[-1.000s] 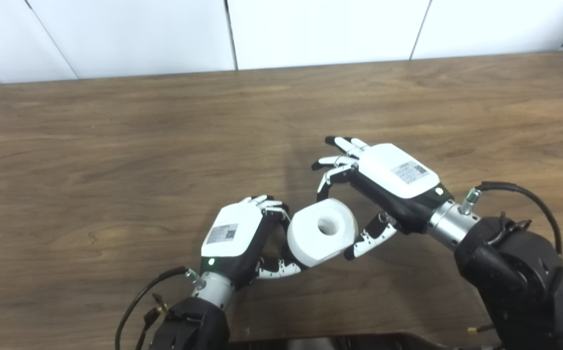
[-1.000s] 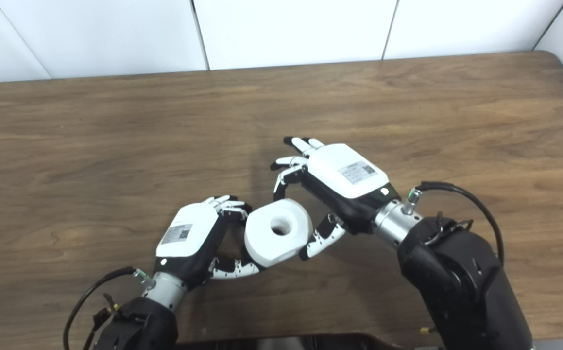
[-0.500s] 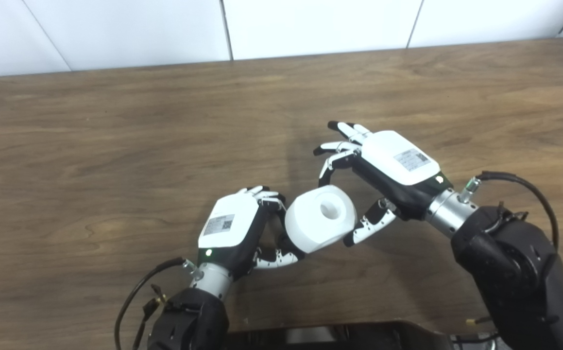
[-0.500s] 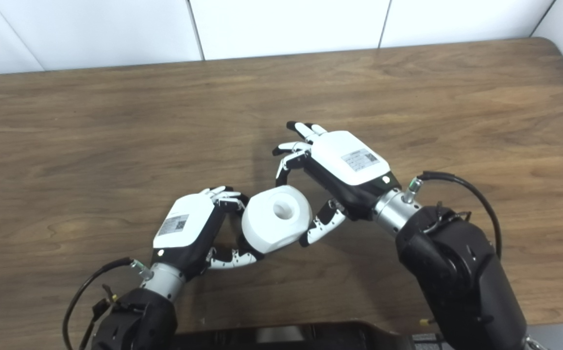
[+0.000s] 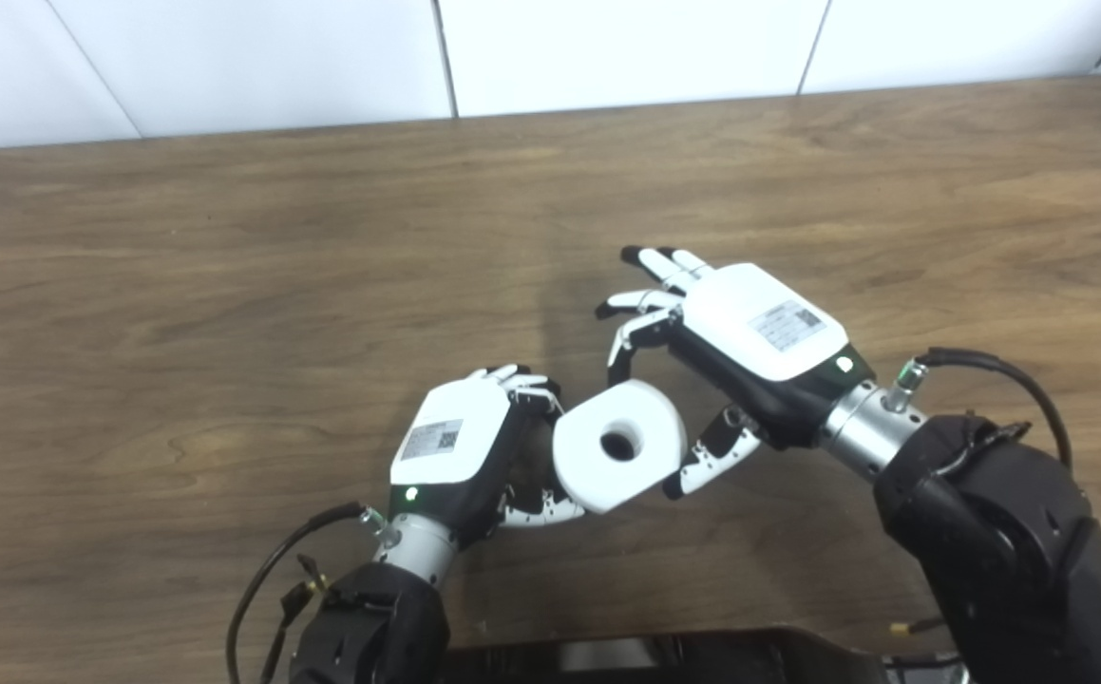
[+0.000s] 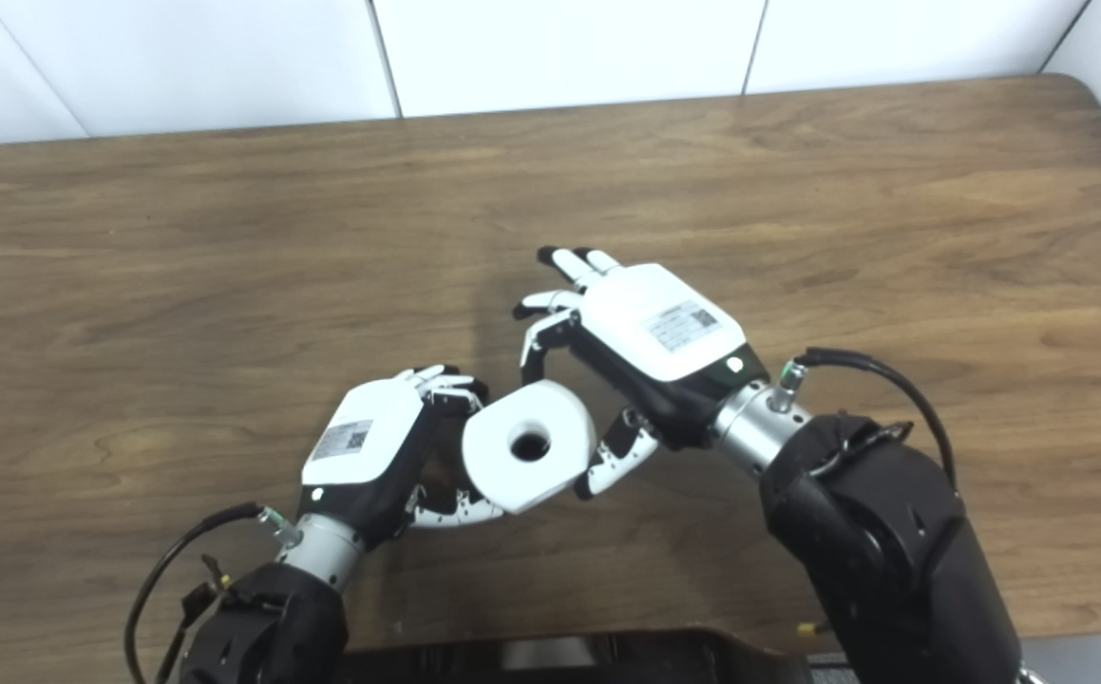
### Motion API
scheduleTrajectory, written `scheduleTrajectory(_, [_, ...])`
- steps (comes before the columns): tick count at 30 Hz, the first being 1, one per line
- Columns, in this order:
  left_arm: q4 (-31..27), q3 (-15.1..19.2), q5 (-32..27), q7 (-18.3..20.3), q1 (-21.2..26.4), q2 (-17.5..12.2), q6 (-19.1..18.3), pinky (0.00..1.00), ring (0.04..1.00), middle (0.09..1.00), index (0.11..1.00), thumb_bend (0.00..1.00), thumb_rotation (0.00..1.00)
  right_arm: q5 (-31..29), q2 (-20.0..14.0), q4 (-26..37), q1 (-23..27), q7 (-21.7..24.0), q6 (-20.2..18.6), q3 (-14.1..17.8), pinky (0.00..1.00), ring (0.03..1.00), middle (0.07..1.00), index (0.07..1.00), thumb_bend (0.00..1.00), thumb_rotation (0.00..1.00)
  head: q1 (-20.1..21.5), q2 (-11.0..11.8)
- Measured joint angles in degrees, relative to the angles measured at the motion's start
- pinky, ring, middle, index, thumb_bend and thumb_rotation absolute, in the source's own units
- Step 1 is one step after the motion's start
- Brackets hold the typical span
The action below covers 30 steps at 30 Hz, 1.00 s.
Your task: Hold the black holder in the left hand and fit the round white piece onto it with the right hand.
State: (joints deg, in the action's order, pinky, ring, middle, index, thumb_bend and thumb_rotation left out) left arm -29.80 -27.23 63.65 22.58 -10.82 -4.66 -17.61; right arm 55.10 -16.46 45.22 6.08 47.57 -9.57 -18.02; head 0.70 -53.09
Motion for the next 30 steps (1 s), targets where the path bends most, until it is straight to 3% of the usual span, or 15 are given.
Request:
scheduleTrajectory(5, [0.00, -0.33, 0.39, 0.03, 0.07, 0.01, 0.00, 0.91, 0.890, 0.799, 0.489, 0.52, 0.05, 1.29, 0.79, 0.96, 1.26, 4.35, -0.22, 0.31, 1.00, 1.000, 0.839, 0.485, 0.52, 0.14, -0.35, -0.09])
scheduleTrajectory(12, [0.00, -0.56, 0.44, 0.16, 0.11, 0.03, -0.03, 0.91, 0.893, 0.800, 0.490, 0.52, 0.05, 1.68, 0.94, 1.12, 1.54, 6.59, -0.21, 1.28, 1.00, 1.000, 0.837, 0.486, 0.52, 0.14, -0.35, -0.09])
scheduleTrajectory(30, [0.00, -0.62, 0.42, 0.20, 0.13, 0.19, -0.30, 0.91, 0.892, 0.800, 0.489, 0.52, 0.05, -1.31, 0.68, -2.05, 1.99, 5.67, -0.27, 4.10, 1.00, 1.000, 0.845, 0.488, 0.52, 0.16, -0.53, -0.09])
